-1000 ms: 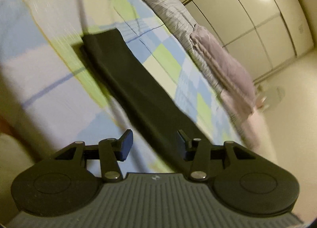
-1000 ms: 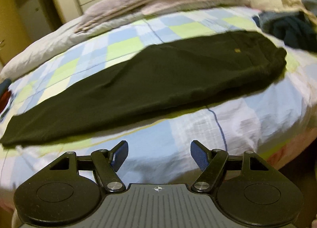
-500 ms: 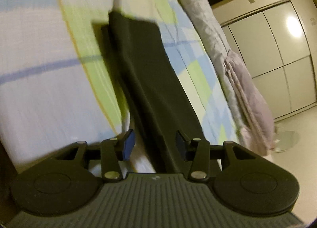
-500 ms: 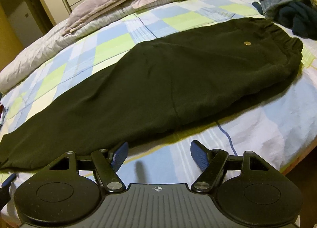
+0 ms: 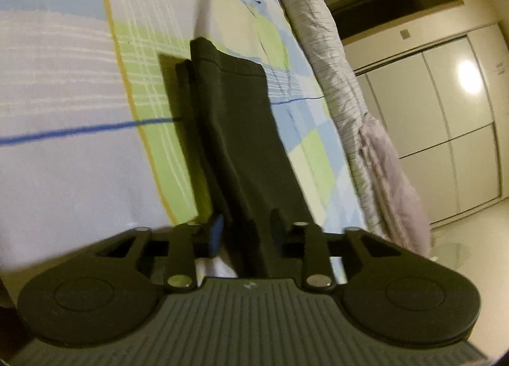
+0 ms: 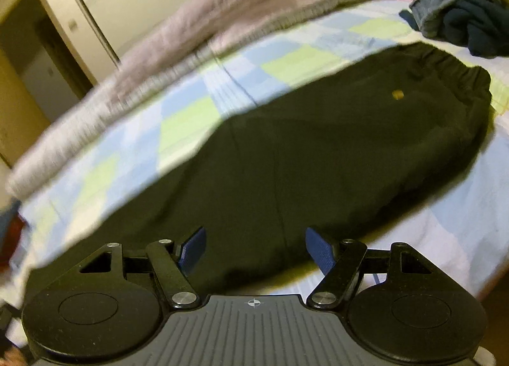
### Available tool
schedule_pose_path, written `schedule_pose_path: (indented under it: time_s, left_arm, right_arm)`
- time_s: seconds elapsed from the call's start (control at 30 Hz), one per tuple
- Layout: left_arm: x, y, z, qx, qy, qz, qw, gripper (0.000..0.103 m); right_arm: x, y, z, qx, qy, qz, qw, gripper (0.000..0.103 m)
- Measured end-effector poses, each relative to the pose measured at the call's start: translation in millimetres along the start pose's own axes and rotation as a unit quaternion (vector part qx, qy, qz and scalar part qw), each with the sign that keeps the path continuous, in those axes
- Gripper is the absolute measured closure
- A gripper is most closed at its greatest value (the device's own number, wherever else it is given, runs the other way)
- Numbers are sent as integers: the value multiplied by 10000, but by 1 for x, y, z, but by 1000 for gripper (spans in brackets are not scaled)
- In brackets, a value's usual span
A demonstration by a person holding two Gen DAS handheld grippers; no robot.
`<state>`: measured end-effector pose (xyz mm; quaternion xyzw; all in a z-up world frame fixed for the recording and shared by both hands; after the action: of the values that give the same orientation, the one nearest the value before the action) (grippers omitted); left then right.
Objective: Fold clothes
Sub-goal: 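Grasp the trouser leg ends with the left gripper, then lift the leg ends with the left gripper and fold them toward the waistband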
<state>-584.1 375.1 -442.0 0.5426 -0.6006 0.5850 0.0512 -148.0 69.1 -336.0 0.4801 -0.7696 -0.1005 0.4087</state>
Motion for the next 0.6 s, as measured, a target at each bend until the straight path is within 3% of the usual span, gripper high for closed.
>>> schedule_pose_path:
  time_s: [0.1,0.27,0.33,0.6]
  left_arm:
    - [-5,1,1,-181,-65,-33,9998,90]
    - [-3,5,-1,-102,10,28,9999,88]
    - [-2,4,-2,-121,17,23,9999,92]
    - [0,-16,0,-816,-185,-423,9956,93]
  right_arm:
    - [8,-6,-10,-79,-274,-188,9994,30]
    - [1,-29,-13,-127,-209,-38,9997,31]
    - [2,-35,-11,-119,-241,-164,9995,31]
    - [8,-42,-6,-94,-111,-378,9992,31]
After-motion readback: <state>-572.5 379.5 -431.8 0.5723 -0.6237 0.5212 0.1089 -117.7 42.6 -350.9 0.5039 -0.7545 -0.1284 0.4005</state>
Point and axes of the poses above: each gripper's, at about its wrist camera, not at the fingertips, and x roughly against the way its jaws point, y to its left, z to its underside, the point moved 5 cm from there along -x, roughly the way its jaws point, and after that the axes turned 13 degrees about -z, right-handed, at the moved point
